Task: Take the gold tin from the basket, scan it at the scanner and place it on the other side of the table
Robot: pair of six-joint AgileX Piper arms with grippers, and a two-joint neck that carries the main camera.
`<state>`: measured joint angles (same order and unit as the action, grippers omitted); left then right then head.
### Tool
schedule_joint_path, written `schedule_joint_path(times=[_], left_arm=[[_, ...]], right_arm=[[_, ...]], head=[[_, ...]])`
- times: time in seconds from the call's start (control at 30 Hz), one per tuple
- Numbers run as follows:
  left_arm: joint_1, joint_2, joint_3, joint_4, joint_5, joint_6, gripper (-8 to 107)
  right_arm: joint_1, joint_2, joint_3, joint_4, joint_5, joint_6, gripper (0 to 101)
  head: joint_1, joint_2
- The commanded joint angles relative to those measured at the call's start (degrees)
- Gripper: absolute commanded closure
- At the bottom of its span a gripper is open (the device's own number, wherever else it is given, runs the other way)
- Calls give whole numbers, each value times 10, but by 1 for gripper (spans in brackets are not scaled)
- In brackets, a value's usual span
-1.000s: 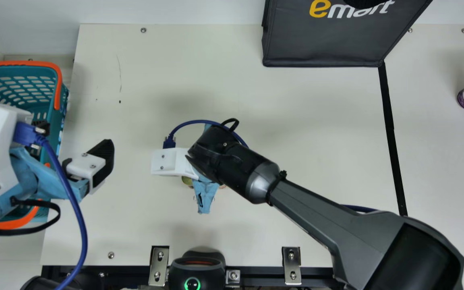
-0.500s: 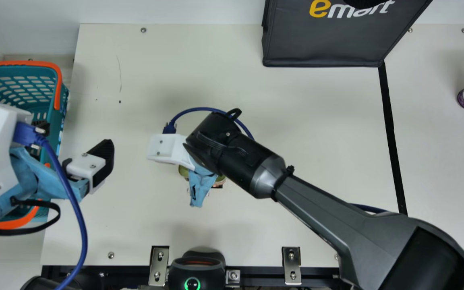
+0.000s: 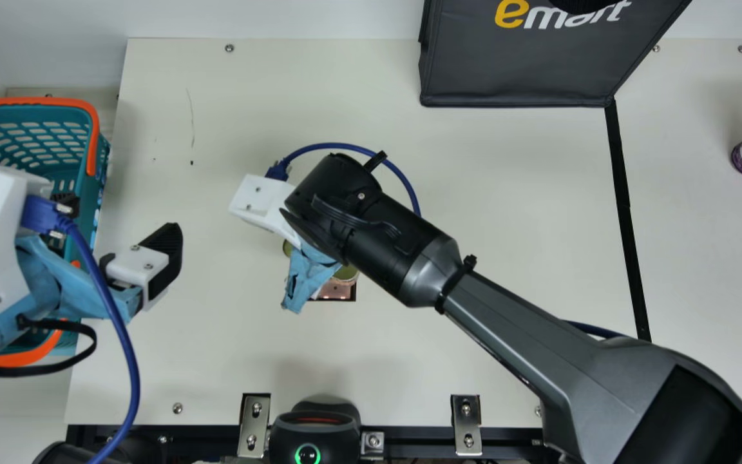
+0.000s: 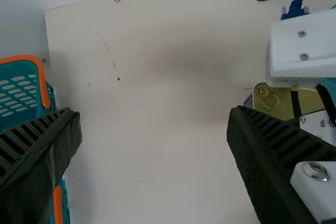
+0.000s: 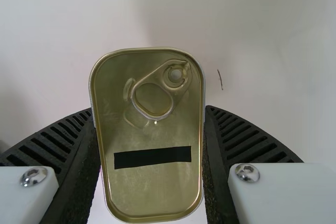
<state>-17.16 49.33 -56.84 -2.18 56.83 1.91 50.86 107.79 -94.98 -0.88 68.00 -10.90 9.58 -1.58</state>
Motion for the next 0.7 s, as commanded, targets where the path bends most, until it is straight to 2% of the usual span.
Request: schedule_joint_path(times=[0.0,0.27,0.67], left_arm=[[0,0,0,0,0,0,9],[0,0,0,0,0,0,9],[0,0,0,0,0,0,9]], right_arm=[[0,-2,0,0,8,65,101],[6,-14,7,9,15,216,101],[28,-36,28,13,-2,425,101]], head=[[-17,0],[-17,0],[-17,0]])
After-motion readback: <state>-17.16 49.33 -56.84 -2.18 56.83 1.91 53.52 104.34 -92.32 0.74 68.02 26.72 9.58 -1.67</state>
